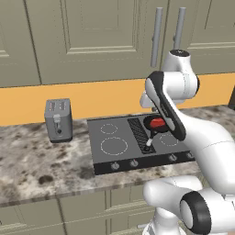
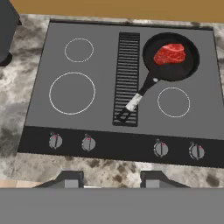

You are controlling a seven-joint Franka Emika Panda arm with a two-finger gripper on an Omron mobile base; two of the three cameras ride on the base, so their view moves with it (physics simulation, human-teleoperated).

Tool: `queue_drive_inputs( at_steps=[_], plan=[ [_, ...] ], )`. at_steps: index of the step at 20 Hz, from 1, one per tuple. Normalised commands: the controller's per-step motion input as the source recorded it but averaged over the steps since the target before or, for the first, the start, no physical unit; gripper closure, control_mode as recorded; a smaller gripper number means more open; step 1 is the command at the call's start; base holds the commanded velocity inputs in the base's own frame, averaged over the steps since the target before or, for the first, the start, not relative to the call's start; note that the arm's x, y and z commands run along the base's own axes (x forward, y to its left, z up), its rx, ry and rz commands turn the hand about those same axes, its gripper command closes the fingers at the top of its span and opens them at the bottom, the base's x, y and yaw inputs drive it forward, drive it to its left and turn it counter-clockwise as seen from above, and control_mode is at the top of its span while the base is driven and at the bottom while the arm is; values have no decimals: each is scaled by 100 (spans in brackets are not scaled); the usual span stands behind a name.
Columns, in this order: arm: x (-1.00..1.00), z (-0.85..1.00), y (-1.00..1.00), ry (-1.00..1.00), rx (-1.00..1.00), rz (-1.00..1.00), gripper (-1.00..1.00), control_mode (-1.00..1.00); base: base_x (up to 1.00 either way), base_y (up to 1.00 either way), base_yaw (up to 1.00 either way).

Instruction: Pick up the pan with the steak in it and place it on the dining table. Then place the steak on the plate.

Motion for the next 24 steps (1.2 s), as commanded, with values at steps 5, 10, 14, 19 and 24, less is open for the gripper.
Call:
queue_drive_inputs(
  at_steps=[5, 10, 14, 19, 24],
  plan=[
    [-5, -6, 0, 0, 0, 0, -100, -100, 0, 0, 0],
    [-1, -34, 0, 6, 0, -1, -100, -100, 0, 0, 0],
    [0, -47, -1, 4, 1, -5, -100, -100, 0, 0, 0],
    [12, -44, -7, 6, 4, -12, -100, -100, 0, 0, 0],
    [1, -37, -12, 2, 2, -10, -100, -100, 0, 0, 0]
  ],
)
